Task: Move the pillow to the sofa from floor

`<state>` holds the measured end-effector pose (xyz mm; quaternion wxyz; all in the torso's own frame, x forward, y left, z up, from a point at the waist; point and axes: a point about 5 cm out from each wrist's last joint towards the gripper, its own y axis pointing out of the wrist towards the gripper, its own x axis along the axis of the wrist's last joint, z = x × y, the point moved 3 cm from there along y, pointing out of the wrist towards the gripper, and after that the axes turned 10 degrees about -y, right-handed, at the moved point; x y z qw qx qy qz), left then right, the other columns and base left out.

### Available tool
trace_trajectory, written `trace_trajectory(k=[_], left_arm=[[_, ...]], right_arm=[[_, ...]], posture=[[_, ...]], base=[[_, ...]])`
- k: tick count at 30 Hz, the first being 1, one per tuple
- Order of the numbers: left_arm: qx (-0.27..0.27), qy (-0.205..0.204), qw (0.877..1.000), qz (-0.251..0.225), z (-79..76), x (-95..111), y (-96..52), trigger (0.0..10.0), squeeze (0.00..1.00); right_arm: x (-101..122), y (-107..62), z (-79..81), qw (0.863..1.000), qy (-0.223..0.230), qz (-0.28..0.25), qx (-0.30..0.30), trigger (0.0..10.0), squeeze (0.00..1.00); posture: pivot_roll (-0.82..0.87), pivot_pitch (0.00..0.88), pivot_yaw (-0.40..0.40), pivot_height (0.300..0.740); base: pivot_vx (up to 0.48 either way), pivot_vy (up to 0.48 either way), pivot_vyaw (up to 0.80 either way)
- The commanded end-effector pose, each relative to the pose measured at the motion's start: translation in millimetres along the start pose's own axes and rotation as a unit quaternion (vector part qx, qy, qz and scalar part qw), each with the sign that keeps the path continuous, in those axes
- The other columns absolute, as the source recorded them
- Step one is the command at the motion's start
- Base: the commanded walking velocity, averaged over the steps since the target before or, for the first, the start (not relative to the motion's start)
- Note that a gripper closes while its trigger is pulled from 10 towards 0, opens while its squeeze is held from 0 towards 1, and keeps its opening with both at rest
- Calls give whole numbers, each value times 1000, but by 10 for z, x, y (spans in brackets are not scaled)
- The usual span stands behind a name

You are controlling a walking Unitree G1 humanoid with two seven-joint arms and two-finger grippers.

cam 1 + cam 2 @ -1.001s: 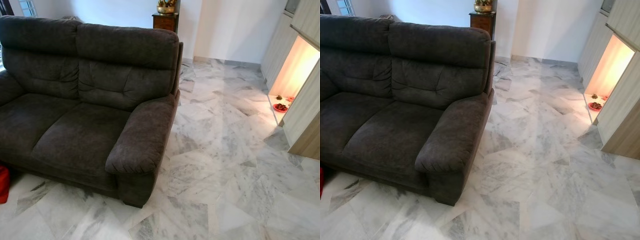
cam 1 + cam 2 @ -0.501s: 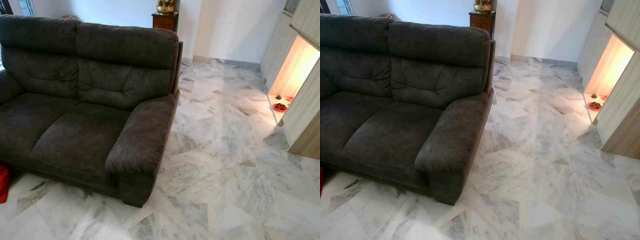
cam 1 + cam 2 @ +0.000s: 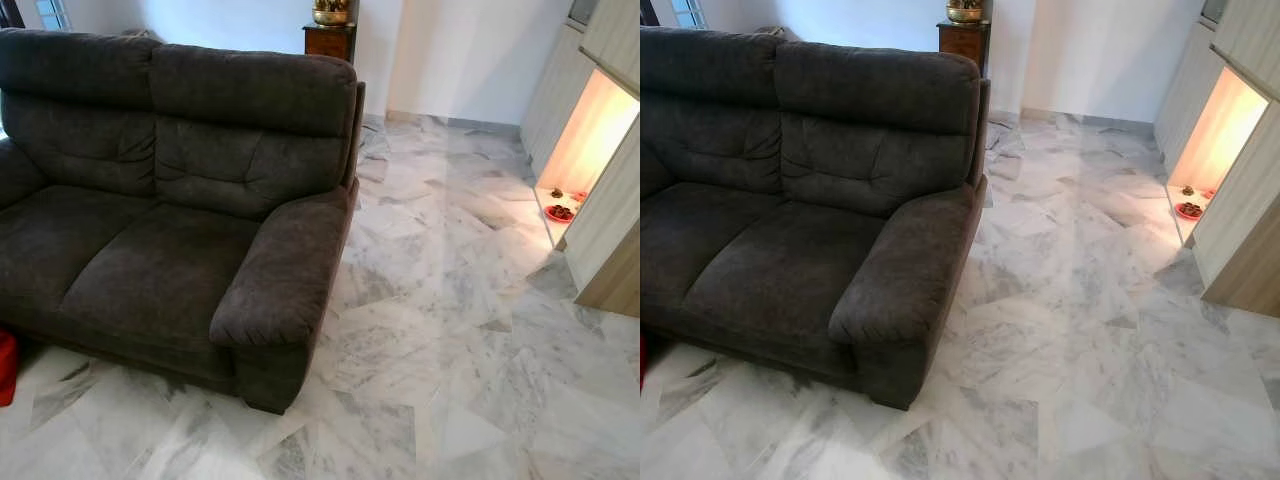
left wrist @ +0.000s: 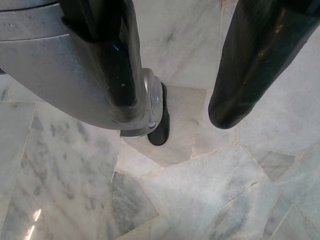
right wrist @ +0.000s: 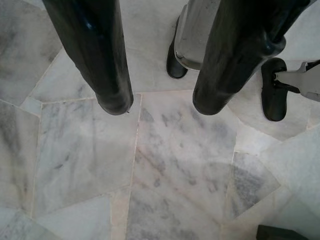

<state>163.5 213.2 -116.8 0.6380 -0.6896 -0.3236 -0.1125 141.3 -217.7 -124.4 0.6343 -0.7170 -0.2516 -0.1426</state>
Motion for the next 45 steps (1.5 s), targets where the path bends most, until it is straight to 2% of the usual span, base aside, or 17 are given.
trace_trajectory(k=[1,3,6,19,29,36,45], left_arm=[[49,200,978,26,154,193,32,10000,0],[48,199,978,25,152,198,33,10000,0],[41,194,980,7,110,269,46,10000,0],[40,221,974,-35,46,416,60,10000,0],[43,218,975,-29,44,386,61,10000,0],[31,228,973,-28,-34,428,88,10000,0],[30,231,972,-44,-127,617,129,10000,0]], right_arm=[[609,154,151,995,91,-41,-3,10000,0],[611,153,147,995,92,-42,-5,10000,0],[552,146,172,997,68,-35,2,10000,0],[516,141,133,997,74,-29,1,10000,0],[530,143,136,996,85,-32,-3,10000,0],[646,161,125,995,95,-41,-7,10000,0],[786,174,43,993,105,-55,-14,10000,0]], posture=[[105,103,10,740],[105,102,11,740],[113,124,17,740],[112,124,12,740],[114,114,20,740],[104,62,31,740],[97,13,15,740]], base=[[0,0,0],[0,0,0],[0,0,0],[0,0,0],[0,0,0],[0,0,0],[0,0,0]])
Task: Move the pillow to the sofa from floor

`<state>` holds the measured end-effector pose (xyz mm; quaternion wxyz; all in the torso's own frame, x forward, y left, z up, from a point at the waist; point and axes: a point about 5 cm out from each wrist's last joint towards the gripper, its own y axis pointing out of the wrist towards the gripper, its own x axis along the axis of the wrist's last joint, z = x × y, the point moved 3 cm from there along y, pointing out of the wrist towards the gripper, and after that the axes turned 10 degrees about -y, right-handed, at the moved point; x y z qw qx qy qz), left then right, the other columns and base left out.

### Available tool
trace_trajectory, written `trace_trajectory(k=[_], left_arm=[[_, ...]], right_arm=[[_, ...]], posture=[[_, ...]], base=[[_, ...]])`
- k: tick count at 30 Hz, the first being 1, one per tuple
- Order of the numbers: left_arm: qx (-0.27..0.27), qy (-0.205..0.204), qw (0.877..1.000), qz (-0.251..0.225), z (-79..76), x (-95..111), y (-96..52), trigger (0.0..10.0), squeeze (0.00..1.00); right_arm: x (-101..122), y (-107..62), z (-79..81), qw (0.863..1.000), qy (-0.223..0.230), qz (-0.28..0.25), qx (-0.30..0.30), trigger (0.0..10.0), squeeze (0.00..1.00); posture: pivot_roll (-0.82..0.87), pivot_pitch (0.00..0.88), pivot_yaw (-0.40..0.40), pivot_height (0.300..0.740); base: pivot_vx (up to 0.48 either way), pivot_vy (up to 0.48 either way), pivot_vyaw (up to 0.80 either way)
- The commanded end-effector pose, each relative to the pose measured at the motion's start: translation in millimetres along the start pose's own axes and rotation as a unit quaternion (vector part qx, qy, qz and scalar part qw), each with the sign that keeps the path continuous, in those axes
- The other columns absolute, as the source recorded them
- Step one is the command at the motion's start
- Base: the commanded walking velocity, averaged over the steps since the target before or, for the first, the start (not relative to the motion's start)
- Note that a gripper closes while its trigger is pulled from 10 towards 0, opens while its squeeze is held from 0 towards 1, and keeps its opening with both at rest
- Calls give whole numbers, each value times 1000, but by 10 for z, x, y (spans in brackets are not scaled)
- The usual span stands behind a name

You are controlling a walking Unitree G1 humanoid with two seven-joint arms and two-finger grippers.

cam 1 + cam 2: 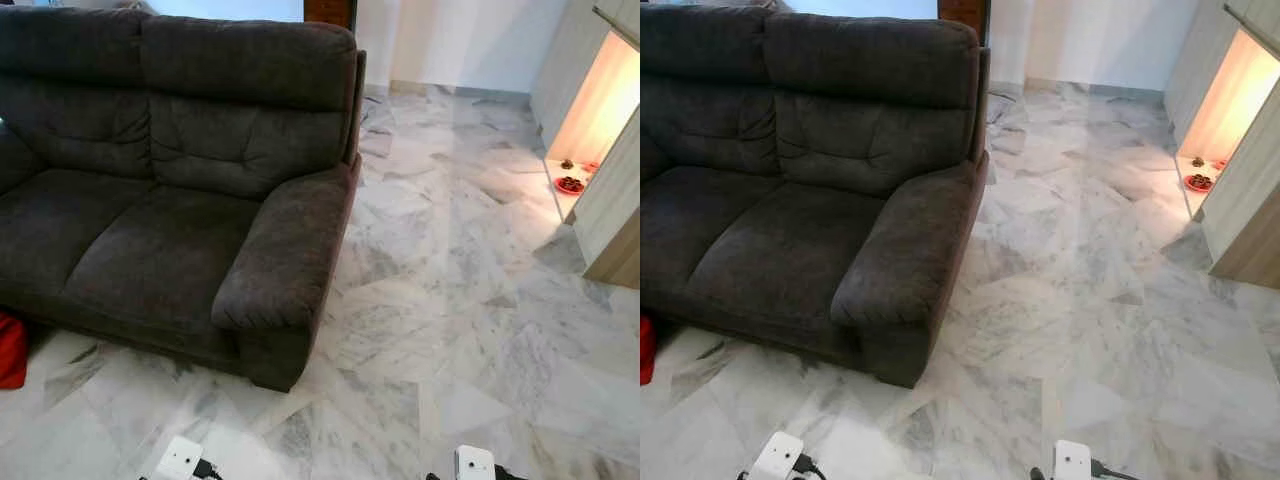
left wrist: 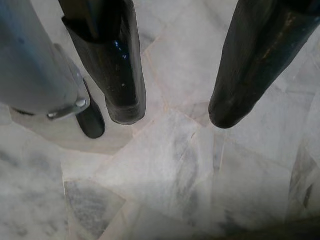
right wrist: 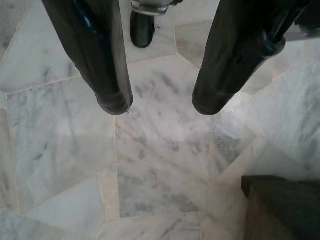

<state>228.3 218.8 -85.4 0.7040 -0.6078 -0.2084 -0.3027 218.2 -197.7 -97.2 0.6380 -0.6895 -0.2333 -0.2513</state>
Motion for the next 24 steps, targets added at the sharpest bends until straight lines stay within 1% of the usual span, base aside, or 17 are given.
trace_trajectory(k=[1,2,3,8,10,17,24], left_arm=[[4,-4,1000,19,8,-81,-10,10000,0],[6,-6,1000,21,20,-94,-14,10000,0],[9,-6,1000,29,41,-155,-30,10000,0],[9,-4,999,36,41,-217,-47,10000,0],[9,-2,999,41,40,-257,-58,10000,0],[5,0,998,56,14,-371,-90,10000,0],[2,5,998,68,0,-459,-117,10000,0]], right_arm=[[-29,-4,-31,1000,12,7,-6,10000,0],[-44,-8,-38,1000,14,9,-7,10000,0],[-98,-20,-53,1000,16,16,-9,10000,0],[-142,-30,-67,1000,18,22,-12,10000,0],[-160,-35,-71,999,20,23,-12,10000,0],[-214,-48,-59,999,24,28,-10,10000,0],[-265,-58,-4,999,17,34,-2,10000,0]], posture=[[97,13,15,740],[99,8,13,740],[99,8,13,740],[104,7,13,740],[100,15,16,740],[104,29,19,740],[103,34,22,740]], base=[[0,0,0],[0,281,0],[0,-319,0],[0,292,0],[0,-360,0],[0,0,0],[0,0,0]])
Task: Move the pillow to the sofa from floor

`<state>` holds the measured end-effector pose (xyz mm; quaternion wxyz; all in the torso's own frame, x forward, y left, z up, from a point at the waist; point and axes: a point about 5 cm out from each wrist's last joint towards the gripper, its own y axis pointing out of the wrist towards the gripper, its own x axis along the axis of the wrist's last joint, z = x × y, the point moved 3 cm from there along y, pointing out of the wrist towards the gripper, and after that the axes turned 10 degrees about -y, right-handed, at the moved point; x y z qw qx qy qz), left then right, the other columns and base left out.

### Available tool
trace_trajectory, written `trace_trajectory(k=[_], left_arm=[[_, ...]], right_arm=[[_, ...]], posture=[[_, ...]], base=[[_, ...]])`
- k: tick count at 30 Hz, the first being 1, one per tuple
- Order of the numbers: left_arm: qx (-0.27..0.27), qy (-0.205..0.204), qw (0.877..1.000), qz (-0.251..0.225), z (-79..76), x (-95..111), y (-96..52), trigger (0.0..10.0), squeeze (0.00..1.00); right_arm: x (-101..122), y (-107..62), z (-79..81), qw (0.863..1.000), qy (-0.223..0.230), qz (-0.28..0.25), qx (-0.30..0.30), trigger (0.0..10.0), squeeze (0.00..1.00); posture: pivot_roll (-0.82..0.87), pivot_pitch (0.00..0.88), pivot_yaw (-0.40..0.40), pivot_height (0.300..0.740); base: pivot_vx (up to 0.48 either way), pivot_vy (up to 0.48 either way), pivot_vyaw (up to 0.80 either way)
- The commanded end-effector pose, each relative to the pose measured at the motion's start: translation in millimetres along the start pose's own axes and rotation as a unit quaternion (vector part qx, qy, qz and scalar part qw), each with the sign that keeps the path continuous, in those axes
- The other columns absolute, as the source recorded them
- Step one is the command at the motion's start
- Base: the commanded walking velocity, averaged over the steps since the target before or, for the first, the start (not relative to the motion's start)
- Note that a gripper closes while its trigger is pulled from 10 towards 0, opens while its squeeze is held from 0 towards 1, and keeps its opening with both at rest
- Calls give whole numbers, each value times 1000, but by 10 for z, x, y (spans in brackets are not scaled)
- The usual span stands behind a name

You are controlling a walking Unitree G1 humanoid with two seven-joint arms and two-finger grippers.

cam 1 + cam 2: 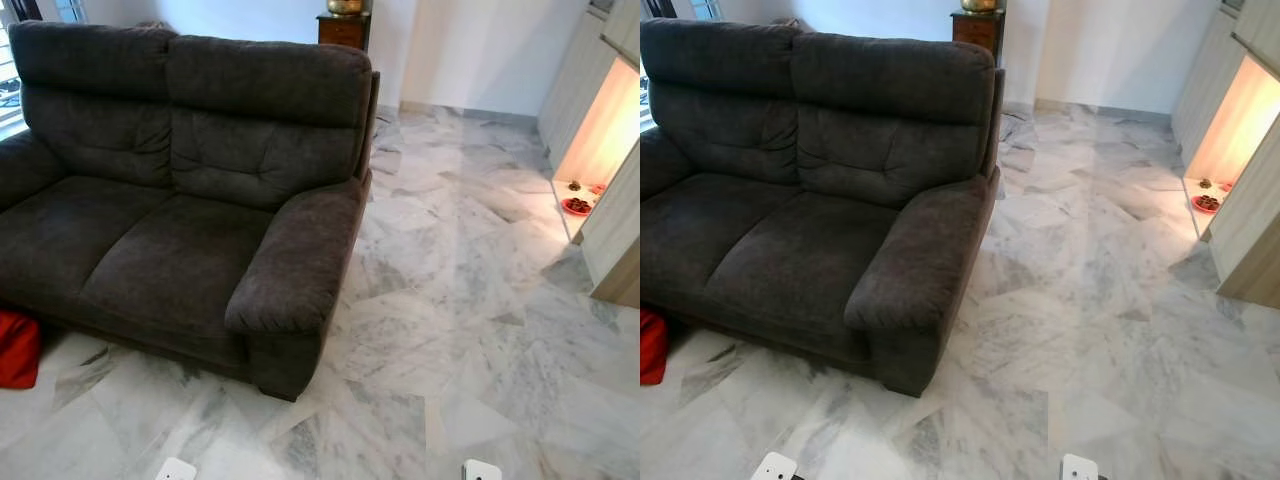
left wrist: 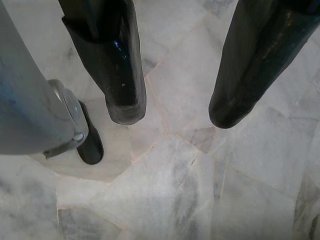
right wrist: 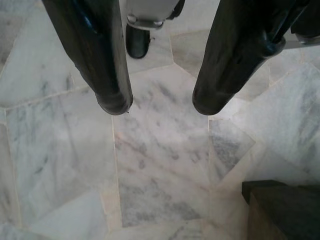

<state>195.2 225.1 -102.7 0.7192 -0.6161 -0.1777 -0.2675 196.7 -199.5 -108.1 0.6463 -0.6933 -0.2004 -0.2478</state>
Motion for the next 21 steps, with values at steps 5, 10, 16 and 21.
trace_trajectory(k=[5,10,16,21], left_arm=[[2,6,1000,22,-2,-124,-21,10000,0],[0,10,1000,26,-11,-138,-23,10000,0],[-2,12,1000,26,-27,-133,-20,10000,0],[-4,11,1000,24,-50,-120,-15,10000,0]], right_arm=[[-50,-7,25,1000,-5,8,4,10000,0],[-88,-12,49,1000,-9,15,10,10000,0],[-92,-12,64,1000,-16,18,13,10000,0],[-88,-11,68,1000,-15,17,14,10000,0]], posture=[[105,34,22,740],[100,27,24,740],[100,27,23,740],[98,32,22,740]], base=[[0,0,0],[0,242,0],[0,352,0],[0,0,0]])
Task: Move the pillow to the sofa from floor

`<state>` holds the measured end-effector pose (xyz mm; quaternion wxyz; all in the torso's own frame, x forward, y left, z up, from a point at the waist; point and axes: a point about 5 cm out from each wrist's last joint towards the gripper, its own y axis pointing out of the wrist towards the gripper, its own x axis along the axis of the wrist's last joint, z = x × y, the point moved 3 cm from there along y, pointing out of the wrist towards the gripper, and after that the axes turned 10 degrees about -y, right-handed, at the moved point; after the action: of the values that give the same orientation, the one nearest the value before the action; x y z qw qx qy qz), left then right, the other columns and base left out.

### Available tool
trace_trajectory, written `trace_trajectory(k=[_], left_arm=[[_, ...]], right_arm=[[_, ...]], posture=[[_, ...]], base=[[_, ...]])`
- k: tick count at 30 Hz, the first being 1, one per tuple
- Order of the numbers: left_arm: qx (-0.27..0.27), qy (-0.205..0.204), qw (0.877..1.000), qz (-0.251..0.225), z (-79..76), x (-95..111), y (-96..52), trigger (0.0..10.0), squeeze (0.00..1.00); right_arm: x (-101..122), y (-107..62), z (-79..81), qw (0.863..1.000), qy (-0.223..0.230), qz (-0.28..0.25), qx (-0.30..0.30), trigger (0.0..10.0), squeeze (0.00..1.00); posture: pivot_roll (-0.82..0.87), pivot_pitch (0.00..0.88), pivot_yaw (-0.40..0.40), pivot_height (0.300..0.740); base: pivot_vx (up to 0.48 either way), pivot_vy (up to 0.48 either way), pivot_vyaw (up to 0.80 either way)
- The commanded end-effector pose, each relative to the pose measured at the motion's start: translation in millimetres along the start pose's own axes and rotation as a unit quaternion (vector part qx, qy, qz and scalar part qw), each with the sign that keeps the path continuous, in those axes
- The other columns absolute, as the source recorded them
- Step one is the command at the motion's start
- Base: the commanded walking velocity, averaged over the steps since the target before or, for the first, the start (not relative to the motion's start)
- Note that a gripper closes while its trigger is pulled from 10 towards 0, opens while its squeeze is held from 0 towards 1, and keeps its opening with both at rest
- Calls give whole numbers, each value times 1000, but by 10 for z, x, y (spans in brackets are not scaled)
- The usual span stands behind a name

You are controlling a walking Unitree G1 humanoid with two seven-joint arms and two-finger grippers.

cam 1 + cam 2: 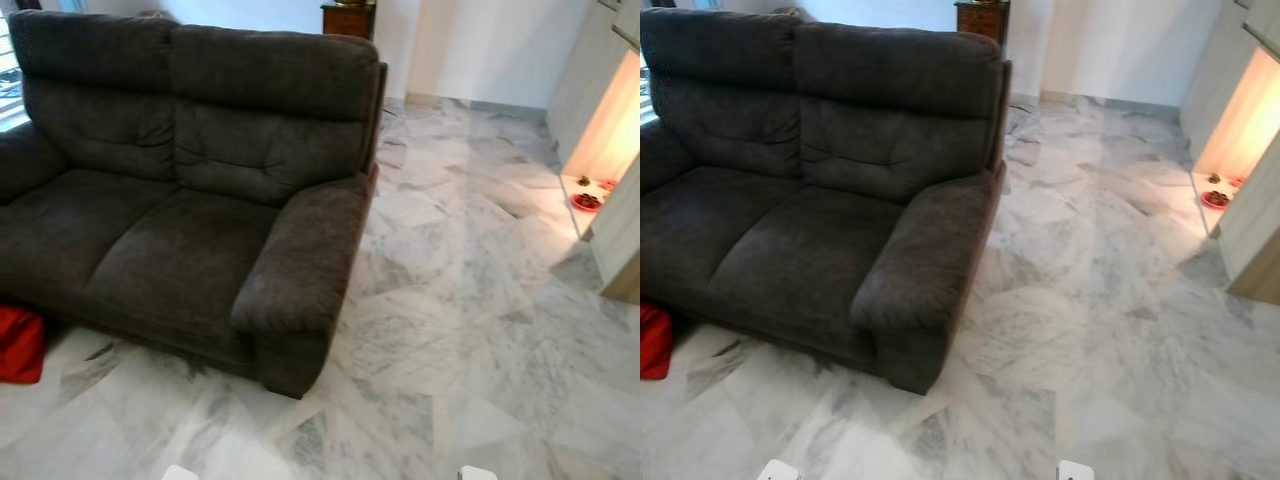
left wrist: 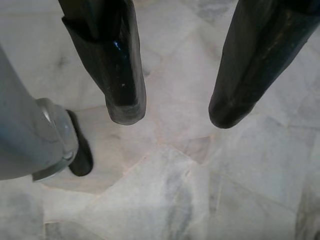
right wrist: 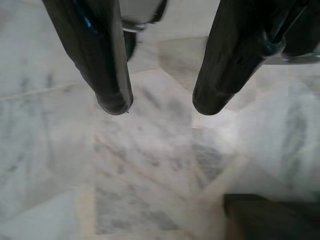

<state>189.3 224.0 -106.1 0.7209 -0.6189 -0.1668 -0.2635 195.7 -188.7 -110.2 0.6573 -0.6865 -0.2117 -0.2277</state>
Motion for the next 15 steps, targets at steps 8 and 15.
trace_trajectory(k=[8,15], left_arm=[[-2,2,1000,14,-44,-49,-1,10000,0],[-1,-3,1000,15,-47,-51,0,10000,0]], right_arm=[[-62,-12,-35,1000,2,11,-4,10000,0],[-51,-10,-41,1000,1,10,-2,10000,0]], posture=[[102,42,19,740],[103,56,16,740]], base=[[0,-16,0],[0,67,0]])
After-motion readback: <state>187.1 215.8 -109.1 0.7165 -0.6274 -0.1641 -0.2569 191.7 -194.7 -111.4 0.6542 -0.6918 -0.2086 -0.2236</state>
